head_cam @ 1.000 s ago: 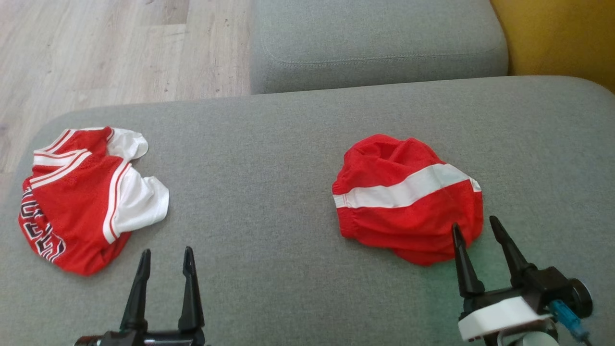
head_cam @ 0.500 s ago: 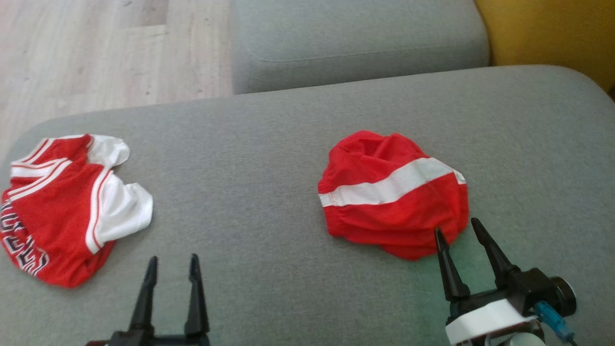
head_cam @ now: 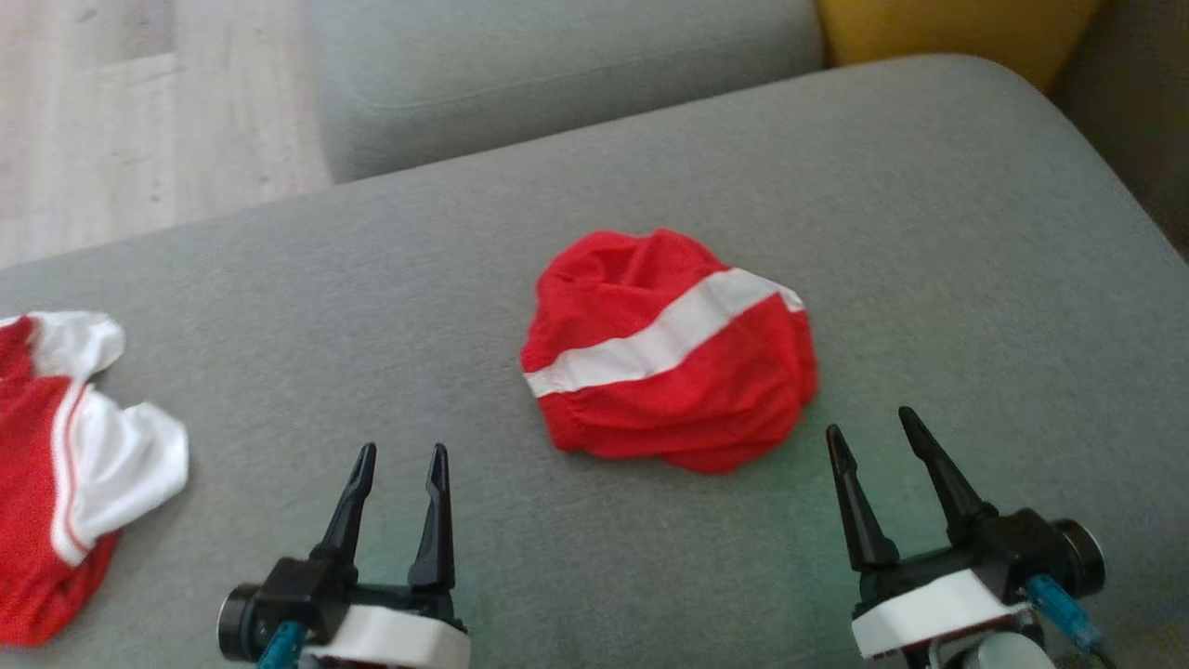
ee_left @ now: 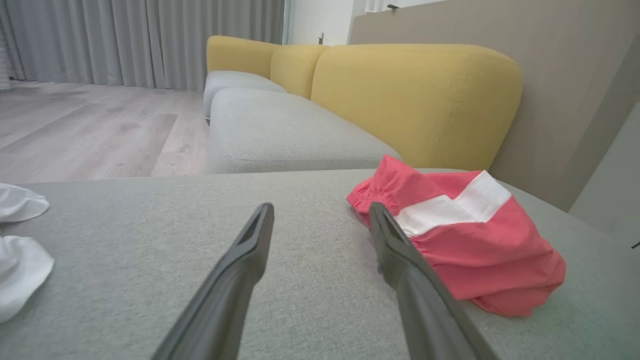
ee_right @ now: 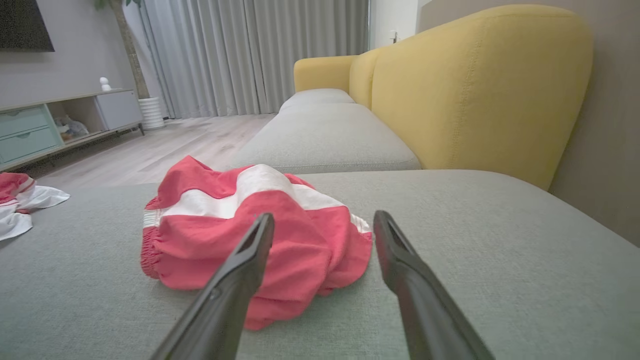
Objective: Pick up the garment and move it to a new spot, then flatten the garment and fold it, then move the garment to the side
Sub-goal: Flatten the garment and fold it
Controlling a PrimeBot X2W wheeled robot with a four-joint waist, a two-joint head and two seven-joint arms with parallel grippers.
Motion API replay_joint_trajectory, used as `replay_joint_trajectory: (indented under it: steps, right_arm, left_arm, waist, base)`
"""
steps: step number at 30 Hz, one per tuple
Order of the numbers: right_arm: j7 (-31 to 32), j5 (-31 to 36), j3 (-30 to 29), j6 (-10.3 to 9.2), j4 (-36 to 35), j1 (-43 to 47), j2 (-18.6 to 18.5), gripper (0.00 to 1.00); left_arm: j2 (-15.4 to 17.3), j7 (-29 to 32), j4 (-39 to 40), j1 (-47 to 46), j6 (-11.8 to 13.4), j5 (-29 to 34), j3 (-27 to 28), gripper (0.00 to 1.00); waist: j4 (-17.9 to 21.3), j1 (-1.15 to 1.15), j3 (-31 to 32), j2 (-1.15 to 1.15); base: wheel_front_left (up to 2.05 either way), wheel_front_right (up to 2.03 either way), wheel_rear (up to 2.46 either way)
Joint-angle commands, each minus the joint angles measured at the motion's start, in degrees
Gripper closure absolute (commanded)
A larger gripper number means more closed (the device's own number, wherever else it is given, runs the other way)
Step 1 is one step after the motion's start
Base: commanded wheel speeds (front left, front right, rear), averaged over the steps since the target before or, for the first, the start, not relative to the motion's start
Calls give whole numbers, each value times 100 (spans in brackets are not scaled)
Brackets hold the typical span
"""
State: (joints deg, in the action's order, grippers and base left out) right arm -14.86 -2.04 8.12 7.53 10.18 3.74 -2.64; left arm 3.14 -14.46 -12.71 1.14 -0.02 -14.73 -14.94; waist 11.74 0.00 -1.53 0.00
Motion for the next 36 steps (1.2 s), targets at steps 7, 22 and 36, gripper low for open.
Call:
replay_joint_trajectory:
  steps: [7, 22, 36]
  right_arm:
    - [-14, -98, 153, -4, -279, -365, -24, 0]
    - [-14, -207, 319, -4, -372, -617, -24, 0]
    - [-14, -158, 295, -4, -375, -678, -24, 0]
  left_arm:
    - [-26, -53, -442, -533, -280, -462, 44, 0]
    - [38, 78, -1255, -1528, -709, -1012, -282, 0]
    - [356, 171, -1034, -1813, -746, -2023, -779, 100]
  waist:
    - [493, 0, -358, 0]
    - [872, 0, -1008, 0]
    - [931, 0, -1131, 0]
  base:
    - [0, 0, 0]
    - [0, 0, 0]
    - [0, 0, 0]
